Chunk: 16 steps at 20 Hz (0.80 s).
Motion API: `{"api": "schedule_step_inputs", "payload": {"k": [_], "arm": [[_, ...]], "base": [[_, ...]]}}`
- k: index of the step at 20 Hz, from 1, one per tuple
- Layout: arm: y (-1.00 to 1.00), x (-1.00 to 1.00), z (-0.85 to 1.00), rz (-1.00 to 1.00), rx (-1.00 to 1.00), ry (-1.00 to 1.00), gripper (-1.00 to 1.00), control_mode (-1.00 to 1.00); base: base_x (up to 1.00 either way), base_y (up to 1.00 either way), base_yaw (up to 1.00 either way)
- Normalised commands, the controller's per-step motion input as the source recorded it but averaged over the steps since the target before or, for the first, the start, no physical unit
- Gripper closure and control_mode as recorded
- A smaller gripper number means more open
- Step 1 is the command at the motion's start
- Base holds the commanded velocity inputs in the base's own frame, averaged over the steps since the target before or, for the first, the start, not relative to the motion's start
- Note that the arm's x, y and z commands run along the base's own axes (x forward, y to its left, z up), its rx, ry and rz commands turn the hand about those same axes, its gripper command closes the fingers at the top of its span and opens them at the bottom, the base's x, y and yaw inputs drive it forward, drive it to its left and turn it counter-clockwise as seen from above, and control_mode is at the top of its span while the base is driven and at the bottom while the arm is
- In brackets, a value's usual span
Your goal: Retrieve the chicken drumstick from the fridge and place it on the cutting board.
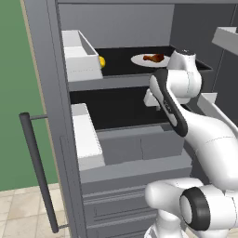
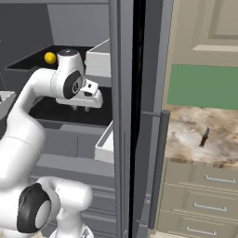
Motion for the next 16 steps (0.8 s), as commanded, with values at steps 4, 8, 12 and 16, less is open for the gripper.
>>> {"api": "schedule_step_inputs", "payload": {"k": [4,8,12,16], "arm": [[0.15,0.0,0.0,-0.02,0.0,0.0,-1.0,-1.0],[0.25,0.0,0.0,-0.05,0.0,-0.04,-1.0,-1.0],[0.22,0.0,0.06,-0.1,0.0,-0.09,-1.0,-1.0],[0.0,0.0,0.19,-0.17,0.0,-0.07,-1.0,-1.0]], "base": [[0.0,0.0,0.0],[0.0,0.0,0.0],[0.0,0.0,0.0],[0.0,0.0,0.0]]}}
